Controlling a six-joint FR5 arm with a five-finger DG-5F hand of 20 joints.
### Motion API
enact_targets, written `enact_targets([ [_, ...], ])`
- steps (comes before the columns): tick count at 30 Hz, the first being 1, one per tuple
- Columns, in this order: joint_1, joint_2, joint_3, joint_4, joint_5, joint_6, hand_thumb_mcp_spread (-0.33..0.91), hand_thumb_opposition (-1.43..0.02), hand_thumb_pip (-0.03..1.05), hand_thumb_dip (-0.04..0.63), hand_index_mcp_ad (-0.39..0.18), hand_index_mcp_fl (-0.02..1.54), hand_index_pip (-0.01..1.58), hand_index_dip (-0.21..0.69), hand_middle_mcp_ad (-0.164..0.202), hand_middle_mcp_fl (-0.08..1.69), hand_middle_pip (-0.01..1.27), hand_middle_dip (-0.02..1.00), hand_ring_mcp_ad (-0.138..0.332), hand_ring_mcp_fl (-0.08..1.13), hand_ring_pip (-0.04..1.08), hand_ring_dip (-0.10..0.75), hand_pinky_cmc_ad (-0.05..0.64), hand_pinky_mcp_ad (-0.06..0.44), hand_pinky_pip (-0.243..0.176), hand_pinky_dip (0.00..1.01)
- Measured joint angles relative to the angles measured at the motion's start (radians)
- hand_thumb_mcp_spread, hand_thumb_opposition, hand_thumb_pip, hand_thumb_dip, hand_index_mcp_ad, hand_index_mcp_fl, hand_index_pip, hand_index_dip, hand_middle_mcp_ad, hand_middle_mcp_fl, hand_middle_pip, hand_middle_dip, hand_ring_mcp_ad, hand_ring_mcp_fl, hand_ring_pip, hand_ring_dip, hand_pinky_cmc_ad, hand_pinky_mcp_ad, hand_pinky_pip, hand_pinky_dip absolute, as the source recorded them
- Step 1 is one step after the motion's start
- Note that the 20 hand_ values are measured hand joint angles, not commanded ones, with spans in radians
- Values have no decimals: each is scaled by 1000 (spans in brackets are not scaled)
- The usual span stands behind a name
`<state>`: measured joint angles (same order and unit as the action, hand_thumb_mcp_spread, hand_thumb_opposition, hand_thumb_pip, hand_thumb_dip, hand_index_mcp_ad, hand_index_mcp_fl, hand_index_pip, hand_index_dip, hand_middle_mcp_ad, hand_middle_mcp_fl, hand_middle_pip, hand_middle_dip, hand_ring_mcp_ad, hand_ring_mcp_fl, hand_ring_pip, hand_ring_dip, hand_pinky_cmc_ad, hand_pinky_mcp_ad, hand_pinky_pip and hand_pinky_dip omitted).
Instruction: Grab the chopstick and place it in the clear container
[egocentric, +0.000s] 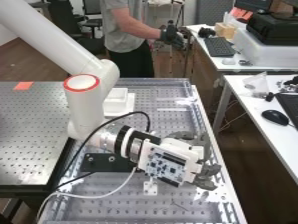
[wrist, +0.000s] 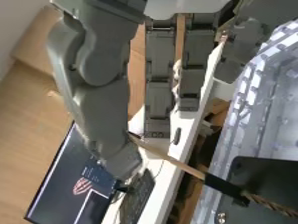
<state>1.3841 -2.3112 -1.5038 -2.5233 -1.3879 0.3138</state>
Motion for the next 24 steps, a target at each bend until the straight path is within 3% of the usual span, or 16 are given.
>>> enact_targets([
  [4, 1, -3, 7, 2, 11, -10, 780, -1033, 475, 295, -300, 1187, 436, 319, 10, 1204, 209, 731, 89, 646, 105, 422, 442, 265, 59, 154],
  [9, 4, -6, 18, 9, 26, -24, 808, -1063, 468, 288, -209, 1225, 417, 347, 12, 1253, 211, 731, 87, 700, 106, 422, 443, 264, 58, 152],
  [11, 6, -6, 18, 20, 35, -31, 819, -1079, 466, 288, -175, 1260, 372, 347, 12, 1288, 206, 726, 89, 737, 106, 422, 456, 265, 75, 154],
  [13, 8, -7, 19, 23, 41, -34, 826, -1091, 466, 288, -161, 1278, 354, 347, 10, 1283, 206, 721, 87, 754, 108, 422, 468, 265, 75, 154],
  [24, 13, -10, 34, 26, 53, -43, 836, -1096, 450, 288, -145, 1351, 253, 363, 12, 1321, 206, 705, 77, 773, 108, 422, 489, 265, 89, 154],
])
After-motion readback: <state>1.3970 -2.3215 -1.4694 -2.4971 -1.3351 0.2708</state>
